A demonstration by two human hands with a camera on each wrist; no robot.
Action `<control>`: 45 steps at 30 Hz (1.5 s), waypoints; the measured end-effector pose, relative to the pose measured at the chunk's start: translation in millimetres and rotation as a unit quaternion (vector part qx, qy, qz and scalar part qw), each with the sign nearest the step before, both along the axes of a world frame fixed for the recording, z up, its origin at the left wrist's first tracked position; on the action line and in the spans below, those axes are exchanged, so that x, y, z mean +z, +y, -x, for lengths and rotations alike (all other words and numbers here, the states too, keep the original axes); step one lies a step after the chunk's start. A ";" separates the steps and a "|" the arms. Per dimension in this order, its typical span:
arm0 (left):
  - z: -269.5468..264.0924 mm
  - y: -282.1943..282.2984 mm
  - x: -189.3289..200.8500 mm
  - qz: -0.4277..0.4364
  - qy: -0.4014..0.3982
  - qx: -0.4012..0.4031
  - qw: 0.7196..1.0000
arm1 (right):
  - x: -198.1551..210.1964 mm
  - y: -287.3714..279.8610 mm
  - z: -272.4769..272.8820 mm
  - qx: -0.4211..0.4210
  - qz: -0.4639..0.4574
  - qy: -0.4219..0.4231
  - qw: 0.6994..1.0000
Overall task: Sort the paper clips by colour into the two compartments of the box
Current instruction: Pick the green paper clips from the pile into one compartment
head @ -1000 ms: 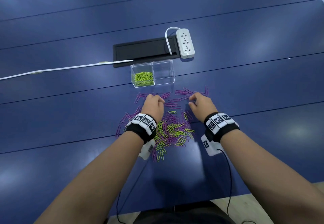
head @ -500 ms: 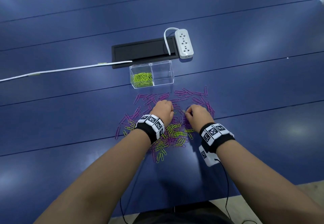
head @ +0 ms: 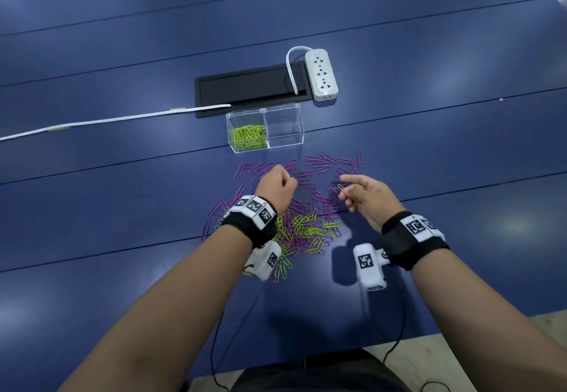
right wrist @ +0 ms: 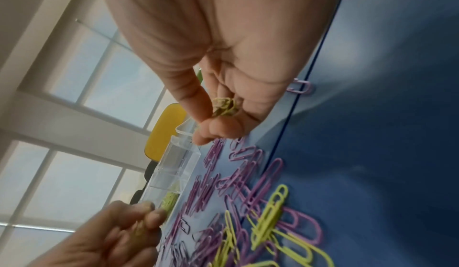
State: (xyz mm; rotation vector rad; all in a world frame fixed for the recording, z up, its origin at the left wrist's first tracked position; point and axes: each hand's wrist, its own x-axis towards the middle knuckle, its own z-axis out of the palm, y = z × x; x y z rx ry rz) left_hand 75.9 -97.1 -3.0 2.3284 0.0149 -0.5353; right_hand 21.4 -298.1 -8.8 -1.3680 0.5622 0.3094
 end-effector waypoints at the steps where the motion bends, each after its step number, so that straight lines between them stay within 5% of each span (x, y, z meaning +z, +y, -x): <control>1: 2.0 2.5 1.5 0.031 0.012 0.025 0.999 | 0.5 -1.8 4.4 0.012 -0.024 0.006 1.000; 5: 12.1 5.2 8.4 0.237 0.128 0.150 0.951 | -3.2 -3.3 20.7 0.071 -0.008 0.039 0.997; 8: 23.4 4.9 12.3 0.289 0.187 0.176 0.922 | -6.8 3.2 30.6 0.157 0.154 0.020 0.975; 12: 39.3 3.9 7.5 0.242 0.199 0.111 0.943 | -10.5 14.4 41.4 0.294 0.388 -0.059 0.871; 18: 58.0 -2.9 -4.9 0.000 0.053 -0.083 0.995 | -23.3 19.3 43.6 0.318 0.458 -0.126 0.820; 22: 62.2 0.0 -12.6 -0.077 0.005 -0.223 0.972 | -27.6 19.7 39.8 0.298 0.459 -0.125 0.828; 26: 61.6 6.4 -11.9 -0.094 -0.004 -0.209 0.973 | -28.9 14.2 34.1 0.286 0.468 -0.104 0.830; 36: 63.6 3.1 -8.9 -0.125 -0.039 -0.250 0.959 | -10.2 4.0 37.9 0.111 0.201 0.016 0.973; 41: 64.1 -4.3 -14.8 -0.174 -0.038 -0.268 0.947 | -6.5 15.4 43.7 0.090 0.169 0.062 0.980; 45: 63.0 -5.4 -18.1 -0.186 -0.042 -0.282 0.940 | -11.3 24.9 48.2 0.160 0.334 0.070 0.926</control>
